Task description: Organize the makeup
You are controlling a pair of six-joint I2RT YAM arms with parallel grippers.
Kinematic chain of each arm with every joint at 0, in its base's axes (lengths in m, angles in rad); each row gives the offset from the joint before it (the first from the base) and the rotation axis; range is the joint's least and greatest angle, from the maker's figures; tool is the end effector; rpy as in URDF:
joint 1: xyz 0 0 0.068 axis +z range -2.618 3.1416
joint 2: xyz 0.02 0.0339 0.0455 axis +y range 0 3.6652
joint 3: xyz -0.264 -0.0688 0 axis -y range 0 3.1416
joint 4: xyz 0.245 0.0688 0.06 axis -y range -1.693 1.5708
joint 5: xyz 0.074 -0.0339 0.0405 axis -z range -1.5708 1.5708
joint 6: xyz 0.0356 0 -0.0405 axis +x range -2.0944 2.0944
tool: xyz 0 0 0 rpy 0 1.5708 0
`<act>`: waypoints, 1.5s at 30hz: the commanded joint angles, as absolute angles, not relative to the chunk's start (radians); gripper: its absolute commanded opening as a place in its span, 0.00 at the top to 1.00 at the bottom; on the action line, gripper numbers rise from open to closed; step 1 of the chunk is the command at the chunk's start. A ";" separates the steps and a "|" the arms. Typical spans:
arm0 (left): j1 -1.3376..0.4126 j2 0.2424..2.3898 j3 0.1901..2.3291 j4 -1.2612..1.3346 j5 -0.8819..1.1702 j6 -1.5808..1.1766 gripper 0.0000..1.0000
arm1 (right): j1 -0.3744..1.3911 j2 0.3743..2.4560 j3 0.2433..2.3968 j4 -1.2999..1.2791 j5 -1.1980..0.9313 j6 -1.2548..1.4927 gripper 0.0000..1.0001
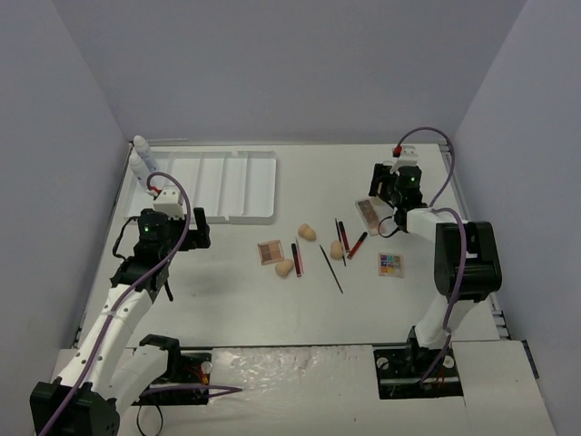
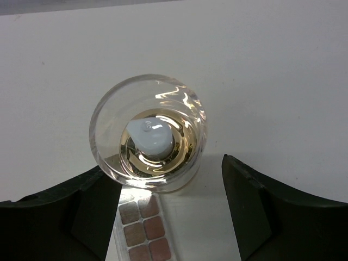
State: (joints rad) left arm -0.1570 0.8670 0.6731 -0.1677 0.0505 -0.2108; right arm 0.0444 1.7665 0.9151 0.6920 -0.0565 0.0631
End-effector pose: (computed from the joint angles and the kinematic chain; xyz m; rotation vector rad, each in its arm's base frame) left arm 0.2008 -0.0336 0.2877 -0.0184 1.9430 -0.2937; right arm 0.3856 0.0191 0.2103 -0.0255 1.7314 0.1281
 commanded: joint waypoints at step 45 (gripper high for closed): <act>-0.158 0.829 0.897 -0.348 -0.068 -0.202 0.03 | 0.898 1.766 1.202 0.648 -0.264 -0.079 1.00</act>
State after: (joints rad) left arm -0.1570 0.8436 0.8436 -0.3387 -0.0422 -0.2016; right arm 0.8506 1.7335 1.1144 0.4957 -0.2526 -0.0694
